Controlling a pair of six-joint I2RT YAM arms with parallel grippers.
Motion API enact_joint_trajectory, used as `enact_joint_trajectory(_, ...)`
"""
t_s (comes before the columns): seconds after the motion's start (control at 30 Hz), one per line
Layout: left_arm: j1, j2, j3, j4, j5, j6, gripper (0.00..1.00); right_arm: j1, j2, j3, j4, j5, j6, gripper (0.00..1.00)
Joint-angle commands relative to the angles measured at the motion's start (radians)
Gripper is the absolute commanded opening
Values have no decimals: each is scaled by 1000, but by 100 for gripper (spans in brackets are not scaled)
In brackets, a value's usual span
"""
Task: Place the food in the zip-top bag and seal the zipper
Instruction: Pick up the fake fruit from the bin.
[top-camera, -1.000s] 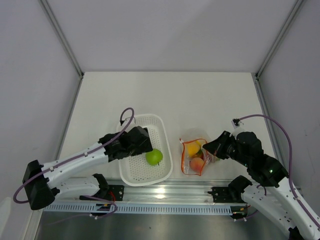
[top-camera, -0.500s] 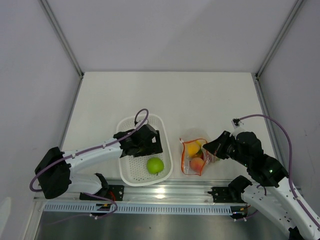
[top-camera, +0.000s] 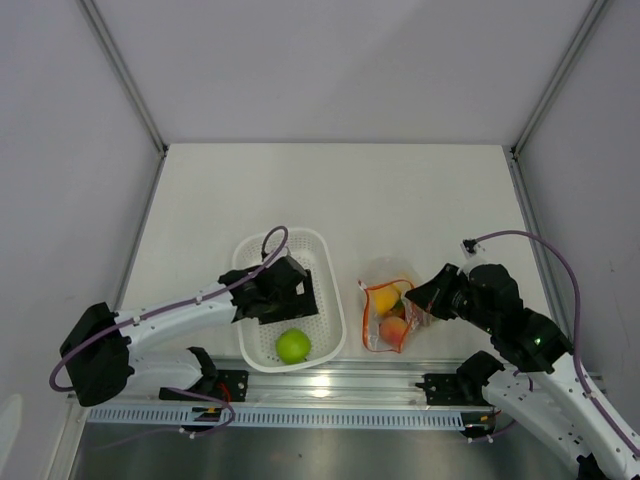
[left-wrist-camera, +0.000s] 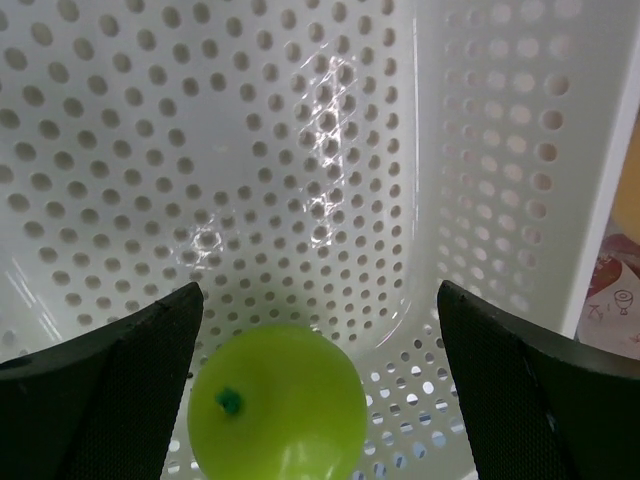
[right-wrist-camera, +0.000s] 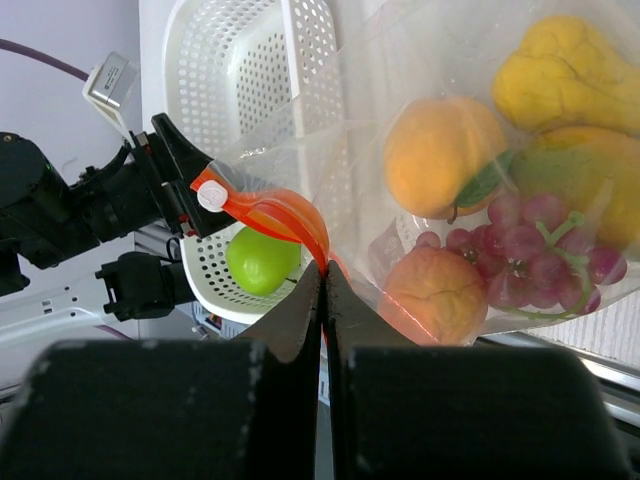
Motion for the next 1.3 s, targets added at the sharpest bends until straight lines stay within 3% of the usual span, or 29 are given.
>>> enact_joint_trajectory(0.0, -17, -43, 13, -110, -33, -61, 100, -5, 1, -2, 24, 8, -14, 0)
enact_joint_trajectory(0.37, -106, -43, -2, -280, -88, -272, 99, -5, 5, -7, 39, -7, -8, 0)
enact_joint_trajectory(0.8, -150, -8, -13, -177, -18, -211, 99, -5, -9, -5, 25, -4, -6, 0)
enact_joint_trajectory(1.27, -195, -1, -33, -182, -5, -253, 100, -5, -27, -27, 28, -5, 3, 0)
